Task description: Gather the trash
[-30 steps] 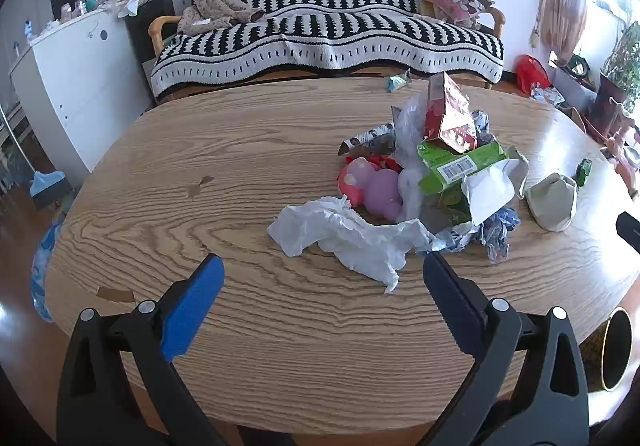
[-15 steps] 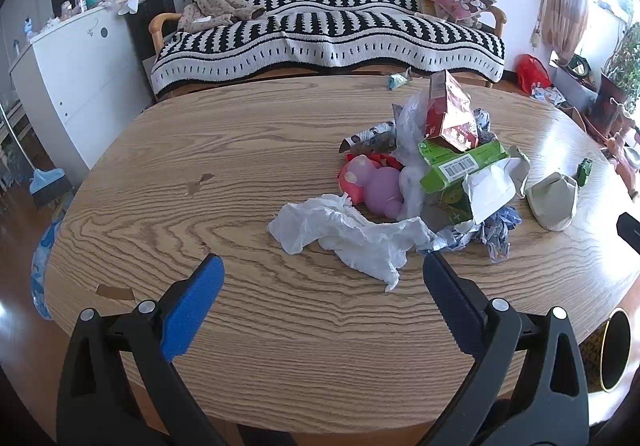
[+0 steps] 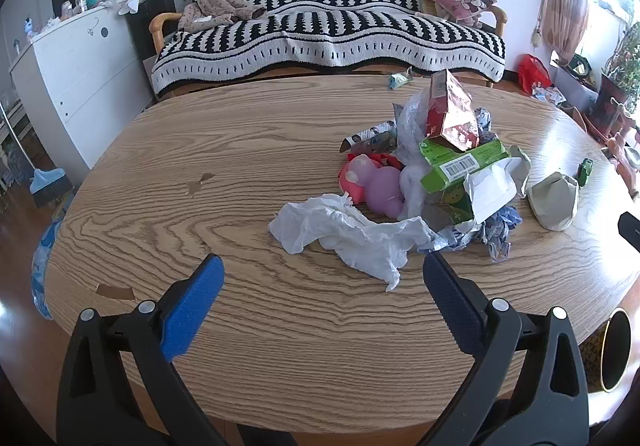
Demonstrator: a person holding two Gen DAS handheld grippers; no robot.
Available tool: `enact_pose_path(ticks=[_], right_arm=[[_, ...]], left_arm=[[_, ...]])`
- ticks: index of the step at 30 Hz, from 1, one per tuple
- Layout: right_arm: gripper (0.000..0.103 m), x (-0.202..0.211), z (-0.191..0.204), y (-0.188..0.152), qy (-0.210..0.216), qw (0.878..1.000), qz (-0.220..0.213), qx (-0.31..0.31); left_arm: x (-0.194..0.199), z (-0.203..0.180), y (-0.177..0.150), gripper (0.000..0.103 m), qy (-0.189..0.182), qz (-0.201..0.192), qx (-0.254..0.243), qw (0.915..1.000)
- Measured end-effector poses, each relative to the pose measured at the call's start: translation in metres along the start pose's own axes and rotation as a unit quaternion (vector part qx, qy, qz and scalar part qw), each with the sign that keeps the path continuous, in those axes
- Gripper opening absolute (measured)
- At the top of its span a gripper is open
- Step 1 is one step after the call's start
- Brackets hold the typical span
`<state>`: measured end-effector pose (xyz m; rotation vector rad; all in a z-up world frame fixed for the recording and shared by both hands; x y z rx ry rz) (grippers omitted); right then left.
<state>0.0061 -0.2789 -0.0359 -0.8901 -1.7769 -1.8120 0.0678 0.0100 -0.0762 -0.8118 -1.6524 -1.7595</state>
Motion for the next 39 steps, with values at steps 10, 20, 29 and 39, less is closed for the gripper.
enact_pose_path(ticks=[10, 20, 29, 39], right_arm=[[0.097, 0.0000, 0.0001, 0.0000, 0.000, 1.000, -0.001, 0.000], [0.097, 0.0000, -0.0002, 0.0001, -0.001, 1.000, -0.001, 0.000], [0.097, 0.0000, -0.0004, 0.0001, 0.000, 1.000, -0.001, 0.000], [0.097, 0.0002, 0.0008, 0.0002, 0.002, 1.000, -0.002, 0.003]], left_arm=[[0.0000, 0.0001, -0.0001, 0.097, 0.000, 0.000, 0.000, 1.0000], [-0.0008, 0.0008, -0.0019, 0.097, 0.000, 0.003, 0.001, 1.0000], [-0.0011, 0.0012, -0.0024, 0.097, 0.001, 0.003, 0.001, 1.0000], [-0.0026, 0.0023, -0.0038, 0.097, 0.000, 0.007, 0.001, 1.0000]])
Point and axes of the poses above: each gripper's, at about its wrist camera, not at the fingertips, and x roughly against the way its jaws point, z to its left, y to its top, the point moved 10 cm from there along -x, roughly the way its jaws point, and after that the axes turned 2 degrees about z, right-handed, at the moved point
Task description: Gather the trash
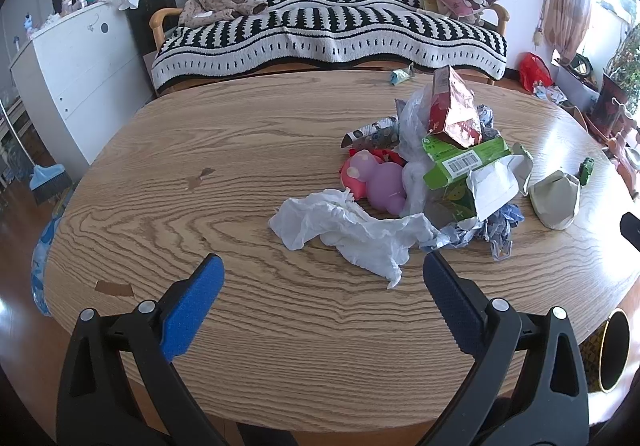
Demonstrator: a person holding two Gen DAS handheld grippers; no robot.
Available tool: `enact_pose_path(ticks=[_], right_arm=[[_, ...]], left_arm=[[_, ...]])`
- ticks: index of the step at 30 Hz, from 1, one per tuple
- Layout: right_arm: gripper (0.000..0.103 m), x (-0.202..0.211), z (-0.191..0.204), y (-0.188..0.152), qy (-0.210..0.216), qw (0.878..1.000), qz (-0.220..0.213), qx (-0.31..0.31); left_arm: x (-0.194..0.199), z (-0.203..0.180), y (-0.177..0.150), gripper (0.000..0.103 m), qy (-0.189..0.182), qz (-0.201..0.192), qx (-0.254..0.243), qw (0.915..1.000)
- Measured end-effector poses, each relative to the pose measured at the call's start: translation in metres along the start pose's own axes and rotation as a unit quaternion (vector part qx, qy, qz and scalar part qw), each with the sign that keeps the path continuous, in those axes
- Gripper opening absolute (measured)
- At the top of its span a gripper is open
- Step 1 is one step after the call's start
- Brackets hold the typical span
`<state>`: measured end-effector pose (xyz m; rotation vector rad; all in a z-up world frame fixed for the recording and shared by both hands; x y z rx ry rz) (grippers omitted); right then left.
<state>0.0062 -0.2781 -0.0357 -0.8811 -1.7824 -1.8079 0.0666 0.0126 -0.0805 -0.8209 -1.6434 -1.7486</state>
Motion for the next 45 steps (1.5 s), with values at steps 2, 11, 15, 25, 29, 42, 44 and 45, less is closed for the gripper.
enact_pose_path(ticks=[2, 11, 15, 25, 29, 42, 44, 45], right_arm=[[0.097, -0.001, 0.000, 0.000, 0.000, 1.000, 0.000, -0.001], [0.097, -0.016, -0.021, 0.005, 0.001, 0.999, 0.015, -0.037], [0.097, -0.036, -0.027, 0.006, 0.008, 0.998, 0.035, -0.042], [0.097, -0.101, -0.037, 0.012, 0.005, 0.998, 0.057, -0.030], [0.097, -0.132, -0.038, 0.009, 0.019, 0.996, 0.078, -0.036], [0.063, -0.144, -0.029, 0.008, 0.067, 0.991, 0.104, -0.055], [0.063, -0.133, -0.031, 0.016, 0.073, 0.992, 0.088, -0.060], [0.063, -0.129, -0.032, 0.018, 0.074, 0.992, 0.082, -0.061]], left_arm=[[-0.001, 0.005, 0.002, 0.097, 0.000, 0.002, 0.003, 1.0000], [-0.036, 0.039, -0.003, 0.097, 0.004, 0.060, 0.052, 0.9968], [-0.054, 0.009, 0.000, 0.097, -0.002, 0.061, 0.003, 0.9981], [-0.111, -0.022, 0.013, 0.097, 0.015, 0.066, -0.076, 0.9948], [-0.118, -0.022, 0.022, 0.097, 0.000, 0.057, -0.068, 0.9961], [-0.093, -0.022, 0.027, 0.029, -0.058, 0.050, -0.041, 0.9962], [-0.082, -0.020, 0.030, 0.028, -0.062, 0.044, -0.037, 0.9965], [-0.078, -0.018, 0.030, 0.028, -0.060, 0.041, -0.037, 0.9967]])
Point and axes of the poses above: each gripper's, at about its wrist camera, not at the fingertips, and x roughly against the way its jaws point, z to its left, y to its top, the point moved 10 cm from there along -x, roughly the way its jaws point, and after that the axes turned 2 degrees about z, right-handed, at the moved point
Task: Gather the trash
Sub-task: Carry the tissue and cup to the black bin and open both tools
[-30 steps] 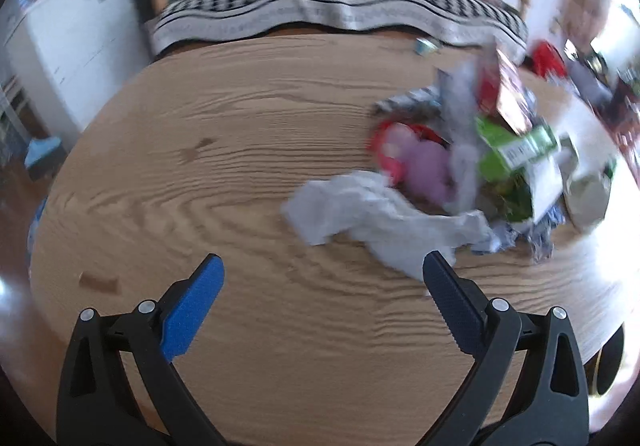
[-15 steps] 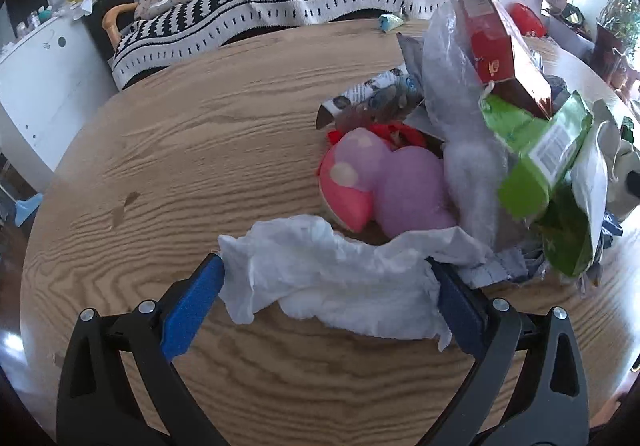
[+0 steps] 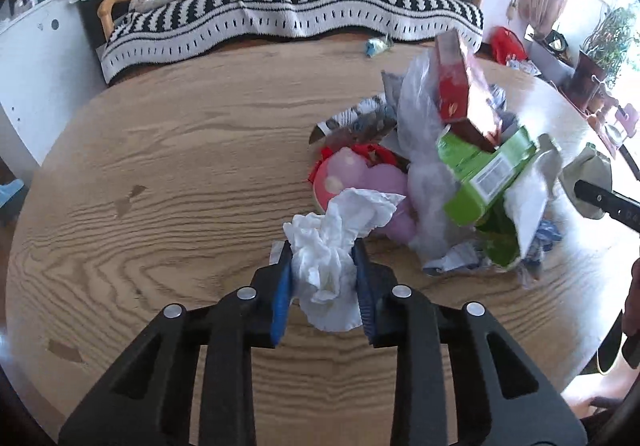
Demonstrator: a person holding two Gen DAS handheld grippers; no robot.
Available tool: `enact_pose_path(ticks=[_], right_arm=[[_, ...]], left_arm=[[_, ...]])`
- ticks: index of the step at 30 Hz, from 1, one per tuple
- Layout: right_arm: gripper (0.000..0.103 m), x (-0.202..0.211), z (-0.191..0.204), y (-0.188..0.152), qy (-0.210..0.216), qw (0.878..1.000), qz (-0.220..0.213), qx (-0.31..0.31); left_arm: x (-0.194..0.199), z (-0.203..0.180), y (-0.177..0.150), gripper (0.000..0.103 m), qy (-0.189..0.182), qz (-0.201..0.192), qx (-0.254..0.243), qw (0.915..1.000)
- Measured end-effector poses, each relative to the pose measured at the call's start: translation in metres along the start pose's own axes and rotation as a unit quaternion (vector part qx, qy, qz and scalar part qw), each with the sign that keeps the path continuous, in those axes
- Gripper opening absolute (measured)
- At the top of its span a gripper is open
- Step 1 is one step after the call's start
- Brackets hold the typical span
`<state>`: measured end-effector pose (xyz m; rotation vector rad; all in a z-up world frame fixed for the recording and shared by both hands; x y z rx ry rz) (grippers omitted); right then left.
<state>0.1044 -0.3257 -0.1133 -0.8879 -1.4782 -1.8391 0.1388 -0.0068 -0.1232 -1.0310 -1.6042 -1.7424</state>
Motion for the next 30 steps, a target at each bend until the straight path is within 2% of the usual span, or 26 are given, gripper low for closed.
enact_pose_path(ticks=[7, 10, 13, 16, 19, 21, 24, 25, 28, 30], right_arm=[[0.063, 0.045, -0.026, -0.002, 0.002, 0.999, -0.034, -0.018], [0.064, 0.073, -0.060, -0.003, -0.007, 0.998, -0.055, -0.041], [0.064, 0.110, -0.115, -0.009, -0.029, 0.993, -0.084, -0.076], [0.064, 0.142, -0.176, -0.025, -0.057, 0.987, -0.101, -0.114], [0.064, 0.170, -0.241, -0.051, -0.099, 0.978, -0.104, -0.152], [0.064, 0.190, -0.289, -0.077, -0.135, 0.969, -0.105, -0.177], [0.064, 0.218, -0.365, -0.128, -0.176, 0.951, -0.099, -0.233], [0.064, 0.222, -0.383, -0.142, -0.186, 0.947, -0.096, -0.245], [0.064, 0.227, -0.438, -0.193, -0.210, 0.931, -0.069, -0.289], [0.064, 0.224, -0.465, -0.224, -0.219, 0.923, -0.046, -0.312]], left_arm=[[0.029, 0.004, 0.008, 0.028, 0.003, -0.030, 0.028, 0.9992], [0.046, -0.008, 0.022, 0.028, 0.008, -0.061, 0.026, 0.9978], [0.061, -0.043, 0.034, 0.028, -0.005, -0.084, 0.011, 0.9964], [0.078, -0.110, 0.043, 0.028, -0.045, -0.102, -0.024, 0.9934], [0.089, -0.206, 0.040, 0.028, -0.109, -0.105, -0.069, 0.9861], [0.094, -0.286, 0.026, 0.028, -0.158, -0.098, -0.107, 0.9766], [0.093, -0.406, -0.014, 0.028, -0.234, -0.066, -0.158, 0.9571], [0.091, -0.434, -0.027, 0.028, -0.251, -0.053, -0.170, 0.9514], [0.082, -0.544, -0.090, 0.028, -0.314, 0.001, -0.219, 0.9237], [0.071, -0.588, -0.126, 0.028, -0.333, 0.032, -0.239, 0.9119]])
Point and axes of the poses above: each gripper's, at about its wrist camera, not at the fingertips, and x roughly against the way its jaws point, z to its left, y to its top, the point moved 10 cm from there along -x, roughly the way its jaws point, and after that the axes turned 2 degrees about z, right-handed, at the moved point
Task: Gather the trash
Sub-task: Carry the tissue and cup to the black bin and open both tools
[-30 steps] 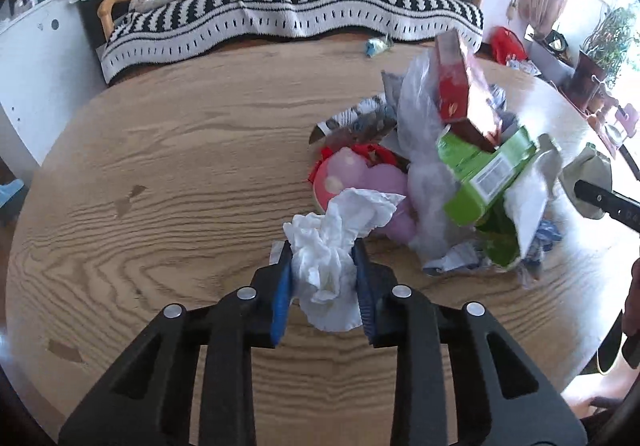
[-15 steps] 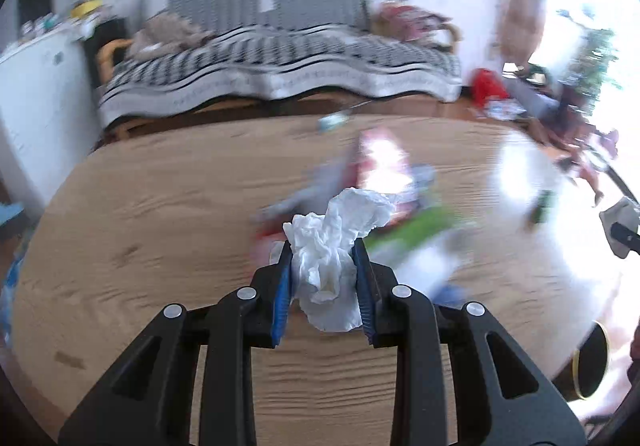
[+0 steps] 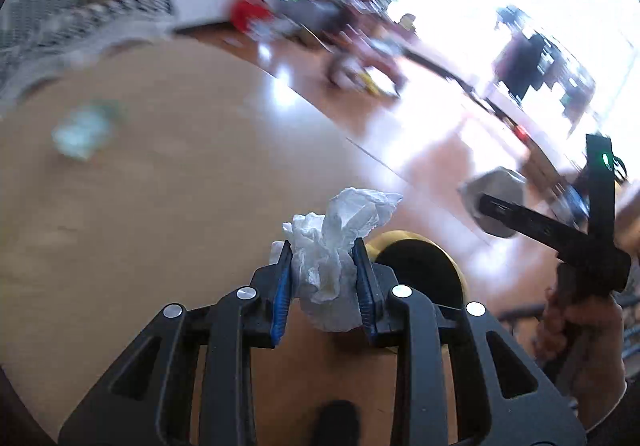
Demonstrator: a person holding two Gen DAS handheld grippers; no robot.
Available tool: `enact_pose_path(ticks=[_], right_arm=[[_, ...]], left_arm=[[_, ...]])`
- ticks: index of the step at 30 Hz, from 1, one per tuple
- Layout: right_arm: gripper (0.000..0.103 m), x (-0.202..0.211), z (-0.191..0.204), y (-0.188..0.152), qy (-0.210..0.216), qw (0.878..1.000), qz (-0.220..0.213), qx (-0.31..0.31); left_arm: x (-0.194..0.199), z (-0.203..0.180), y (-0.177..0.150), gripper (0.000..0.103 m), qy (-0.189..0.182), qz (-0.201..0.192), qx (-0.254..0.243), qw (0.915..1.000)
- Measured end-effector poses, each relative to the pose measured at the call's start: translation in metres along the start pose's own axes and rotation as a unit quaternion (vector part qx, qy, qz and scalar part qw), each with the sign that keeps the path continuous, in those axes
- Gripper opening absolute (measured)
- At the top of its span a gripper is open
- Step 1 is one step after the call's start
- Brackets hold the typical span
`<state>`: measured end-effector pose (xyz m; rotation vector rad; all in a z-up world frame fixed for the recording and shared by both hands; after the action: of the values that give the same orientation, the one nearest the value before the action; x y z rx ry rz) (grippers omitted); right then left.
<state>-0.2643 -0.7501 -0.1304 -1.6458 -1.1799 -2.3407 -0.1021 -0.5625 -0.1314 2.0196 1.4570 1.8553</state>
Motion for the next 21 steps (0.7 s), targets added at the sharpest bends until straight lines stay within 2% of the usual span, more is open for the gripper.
enact_pose_path(ticks=[4, 9, 12, 17, 18, 19, 21], right_arm=[[0.064, -0.033, -0.054, -0.028, -0.018, 0.997, 0.062, -0.044], [0.064, -0.068, -0.082, -0.063, -0.018, 0.987, 0.140, -0.076], [0.065, -0.075, -0.088, -0.073, -0.008, 0.983, 0.158, -0.098], [0.066, -0.077, -0.091, -0.068, -0.008, 0.982, 0.154, -0.108], [0.070, -0.076, -0.092, -0.068, -0.009, 0.982, 0.154, -0.110], [0.073, -0.078, -0.089, -0.065, -0.011, 0.982, 0.154, -0.113], [0.077, -0.080, -0.087, -0.061, -0.019, 0.981, 0.152, -0.121]], left_arm=[[-0.084, -0.064, -0.029, 0.028, -0.043, 0.063, -0.018, 0.9969], [-0.152, -0.085, -0.045, 0.028, -0.055, 0.104, -0.035, 0.9925], [-0.175, -0.091, -0.042, 0.029, -0.064, 0.115, -0.030, 0.9908], [-0.177, -0.097, -0.044, 0.030, -0.082, 0.120, -0.027, 0.9890], [-0.176, -0.099, -0.047, 0.034, -0.085, 0.122, -0.026, 0.9886], [-0.178, -0.103, -0.047, 0.050, -0.087, 0.123, -0.027, 0.9882], [-0.173, -0.106, -0.046, 0.073, -0.090, 0.114, -0.026, 0.9890]])
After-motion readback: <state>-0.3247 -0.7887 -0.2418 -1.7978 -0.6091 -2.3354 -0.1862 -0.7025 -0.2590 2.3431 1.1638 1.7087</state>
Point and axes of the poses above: each gripper's, at about its wrist camera, not at the fingertips, and x roughly against the way its jaws point, z to its left, y to its top, the point moved 10 cm from there along -x, roughly the way its jaws point, and after that the axes turned 2 degrees about z, right-handed, at the moved point
